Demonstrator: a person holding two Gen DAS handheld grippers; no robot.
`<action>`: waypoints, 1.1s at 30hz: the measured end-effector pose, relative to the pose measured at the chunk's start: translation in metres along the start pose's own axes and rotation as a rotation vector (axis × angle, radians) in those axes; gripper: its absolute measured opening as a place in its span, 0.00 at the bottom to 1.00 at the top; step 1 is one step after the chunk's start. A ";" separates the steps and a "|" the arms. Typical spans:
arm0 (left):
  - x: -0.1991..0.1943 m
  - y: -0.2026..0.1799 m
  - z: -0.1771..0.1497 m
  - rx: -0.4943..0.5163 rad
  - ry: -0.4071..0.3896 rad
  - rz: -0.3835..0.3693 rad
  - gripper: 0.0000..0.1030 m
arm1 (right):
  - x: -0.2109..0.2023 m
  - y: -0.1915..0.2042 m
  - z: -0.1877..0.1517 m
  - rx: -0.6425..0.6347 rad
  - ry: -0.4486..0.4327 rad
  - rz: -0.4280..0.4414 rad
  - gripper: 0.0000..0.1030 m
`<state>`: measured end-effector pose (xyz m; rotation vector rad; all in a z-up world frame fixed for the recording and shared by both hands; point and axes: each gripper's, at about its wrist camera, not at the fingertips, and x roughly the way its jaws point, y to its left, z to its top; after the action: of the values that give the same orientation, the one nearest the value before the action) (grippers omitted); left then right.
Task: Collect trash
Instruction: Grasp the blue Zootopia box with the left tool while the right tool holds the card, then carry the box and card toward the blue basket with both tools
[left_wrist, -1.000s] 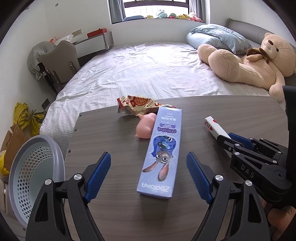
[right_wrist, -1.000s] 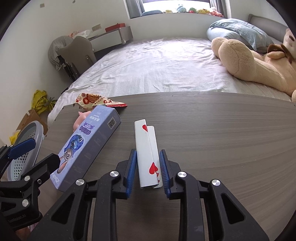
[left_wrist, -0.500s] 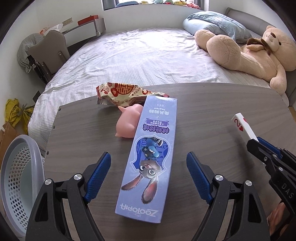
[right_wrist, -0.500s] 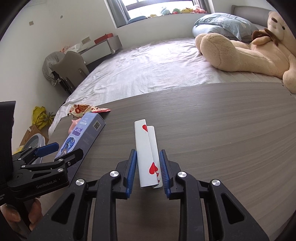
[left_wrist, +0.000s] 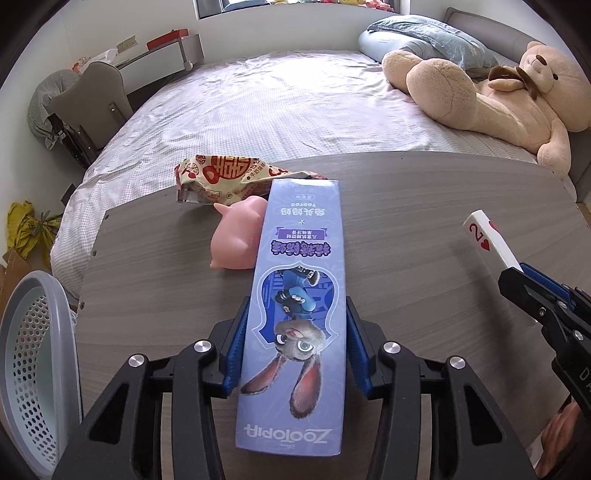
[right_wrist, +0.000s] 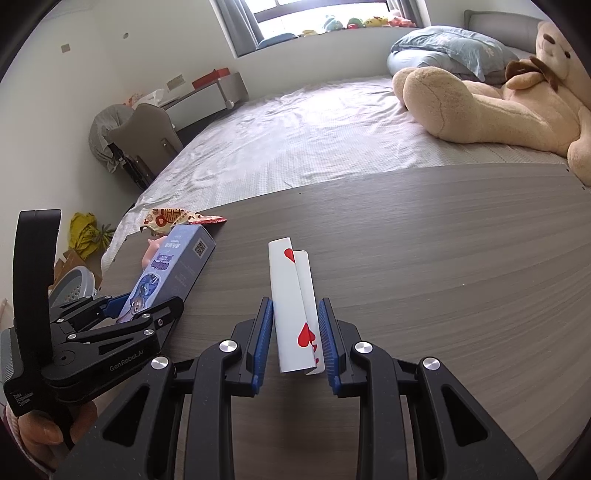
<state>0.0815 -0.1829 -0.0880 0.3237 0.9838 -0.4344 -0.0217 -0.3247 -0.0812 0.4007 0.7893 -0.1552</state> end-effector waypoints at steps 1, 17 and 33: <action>-0.002 0.000 -0.001 0.001 -0.001 -0.005 0.42 | 0.000 0.000 0.000 -0.001 0.001 0.000 0.25; -0.062 0.002 -0.048 -0.001 -0.064 -0.047 0.41 | -0.024 0.024 -0.019 -0.036 0.013 -0.004 0.25; -0.139 0.091 -0.078 -0.151 -0.248 0.028 0.42 | -0.048 0.117 -0.023 -0.167 -0.015 0.055 0.25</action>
<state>0.0023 -0.0404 -0.0040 0.1422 0.7634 -0.3625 -0.0374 -0.2093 -0.0278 0.2625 0.7698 -0.0403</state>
